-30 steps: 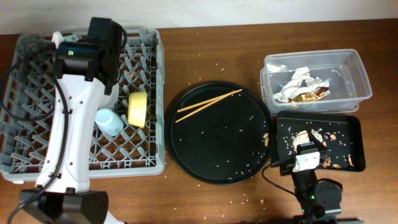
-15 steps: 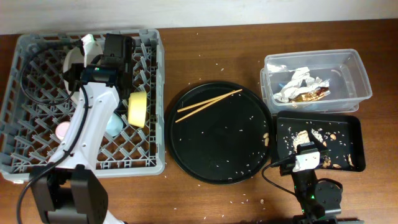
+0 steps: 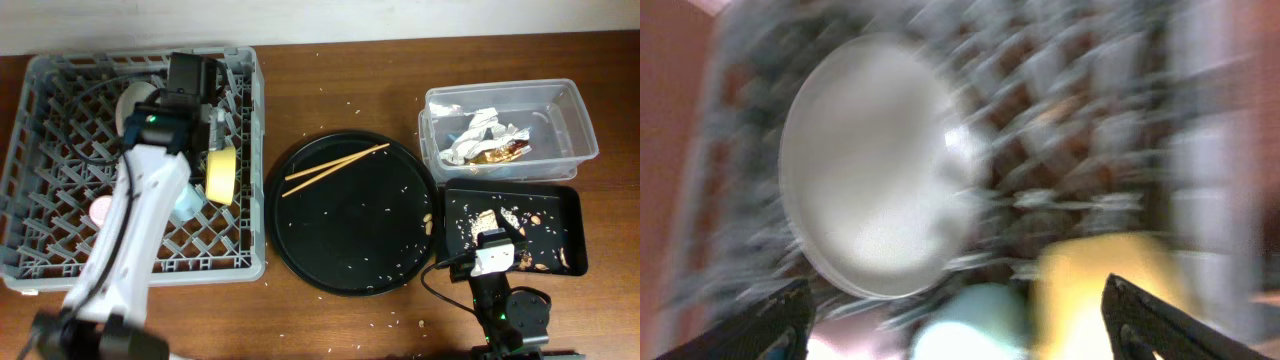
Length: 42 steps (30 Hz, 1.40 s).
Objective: Sort waste into correct bins and load items into the dishwasher rack
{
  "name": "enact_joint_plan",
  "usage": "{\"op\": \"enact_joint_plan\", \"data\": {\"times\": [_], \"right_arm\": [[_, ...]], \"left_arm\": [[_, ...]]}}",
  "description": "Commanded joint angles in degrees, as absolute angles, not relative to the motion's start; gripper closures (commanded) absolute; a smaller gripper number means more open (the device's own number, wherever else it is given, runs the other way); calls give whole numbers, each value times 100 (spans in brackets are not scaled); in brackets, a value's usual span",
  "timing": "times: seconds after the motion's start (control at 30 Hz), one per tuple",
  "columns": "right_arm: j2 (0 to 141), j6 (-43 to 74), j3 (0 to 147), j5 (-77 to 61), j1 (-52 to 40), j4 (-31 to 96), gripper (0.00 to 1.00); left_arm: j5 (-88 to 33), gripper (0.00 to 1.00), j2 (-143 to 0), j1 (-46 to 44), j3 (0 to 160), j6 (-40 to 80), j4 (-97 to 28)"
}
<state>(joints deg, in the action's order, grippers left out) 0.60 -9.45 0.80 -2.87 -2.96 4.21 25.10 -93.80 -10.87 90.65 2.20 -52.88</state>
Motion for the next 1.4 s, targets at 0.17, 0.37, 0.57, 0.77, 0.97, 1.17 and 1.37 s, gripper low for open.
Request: {"op": "enact_joint_plan", "data": {"times": [0.17, 0.37, 0.57, 0.77, 0.97, 1.17, 1.37], "right_arm": [[25, -963, 32, -338, -259, 408, 2], [25, -963, 32, -338, -259, 408, 2], [25, -963, 32, -336, -259, 408, 1], [25, -963, 32, -336, -259, 408, 2], [25, -963, 32, -338, -259, 408, 2], [25, -963, 32, -338, -259, 408, 2], [25, -963, 32, -336, -259, 408, 2]], "left_arm": [[-58, 22, -9981, -3083, 9277, -43, -5457], [27, 45, -12001, -3557, 9277, -226, -4624], [86, 55, -12527, -3546, 9277, -443, -4158], [91, 59, -12595, -3546, 9301, -484, -4204], [932, 61, -12580, -3520, 10521, -484, -5721], [587, 61, -12606, -3245, 9717, -615, -5162], [537, 62, -12656, -3245, 9039, -615, -4652]]}}
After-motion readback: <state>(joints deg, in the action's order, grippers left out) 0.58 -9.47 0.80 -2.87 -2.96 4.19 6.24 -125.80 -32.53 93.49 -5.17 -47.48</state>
